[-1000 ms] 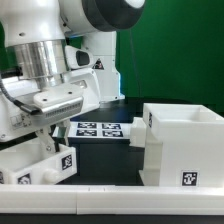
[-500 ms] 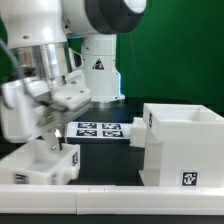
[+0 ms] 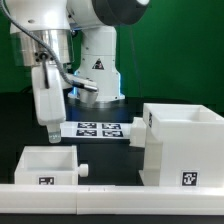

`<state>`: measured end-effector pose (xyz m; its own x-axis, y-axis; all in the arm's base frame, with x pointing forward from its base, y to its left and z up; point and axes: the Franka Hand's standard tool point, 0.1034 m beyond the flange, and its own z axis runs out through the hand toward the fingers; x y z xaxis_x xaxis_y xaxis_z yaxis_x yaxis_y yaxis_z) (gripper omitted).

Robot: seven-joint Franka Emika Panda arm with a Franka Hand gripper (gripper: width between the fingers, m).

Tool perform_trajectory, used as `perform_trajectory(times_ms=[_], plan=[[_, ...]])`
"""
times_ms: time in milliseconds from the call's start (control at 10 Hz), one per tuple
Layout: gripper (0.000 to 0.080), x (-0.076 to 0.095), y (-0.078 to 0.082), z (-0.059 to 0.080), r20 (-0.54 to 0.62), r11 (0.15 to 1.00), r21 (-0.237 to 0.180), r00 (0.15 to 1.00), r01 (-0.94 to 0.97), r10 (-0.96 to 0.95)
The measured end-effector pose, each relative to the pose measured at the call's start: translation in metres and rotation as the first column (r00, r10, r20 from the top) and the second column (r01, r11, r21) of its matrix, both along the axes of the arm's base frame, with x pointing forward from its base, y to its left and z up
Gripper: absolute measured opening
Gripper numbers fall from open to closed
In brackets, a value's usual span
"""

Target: Assemble drawer

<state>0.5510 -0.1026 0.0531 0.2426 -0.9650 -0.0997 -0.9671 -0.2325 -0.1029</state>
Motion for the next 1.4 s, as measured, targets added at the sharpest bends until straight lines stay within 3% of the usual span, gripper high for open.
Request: perform_trajectory(times_ms=[400,600,1000,1400], plan=[[0.0001,0.000,0.000,0.000,0.009,0.997,-0.008,0.997,-0.076,0.076],[0.0001,0.000,0.001,0.000,0.005,0.985,-0.031,0.986,-0.168,0.168],[0.0001,0.000,0.002,-0.011,-0.025,0.999,-0.027,0.999,-0.031,0.031],[0.0001,0.001,0.002,-0.012,-0.029,1.000,-0.023,1.000,0.008,-0.008]])
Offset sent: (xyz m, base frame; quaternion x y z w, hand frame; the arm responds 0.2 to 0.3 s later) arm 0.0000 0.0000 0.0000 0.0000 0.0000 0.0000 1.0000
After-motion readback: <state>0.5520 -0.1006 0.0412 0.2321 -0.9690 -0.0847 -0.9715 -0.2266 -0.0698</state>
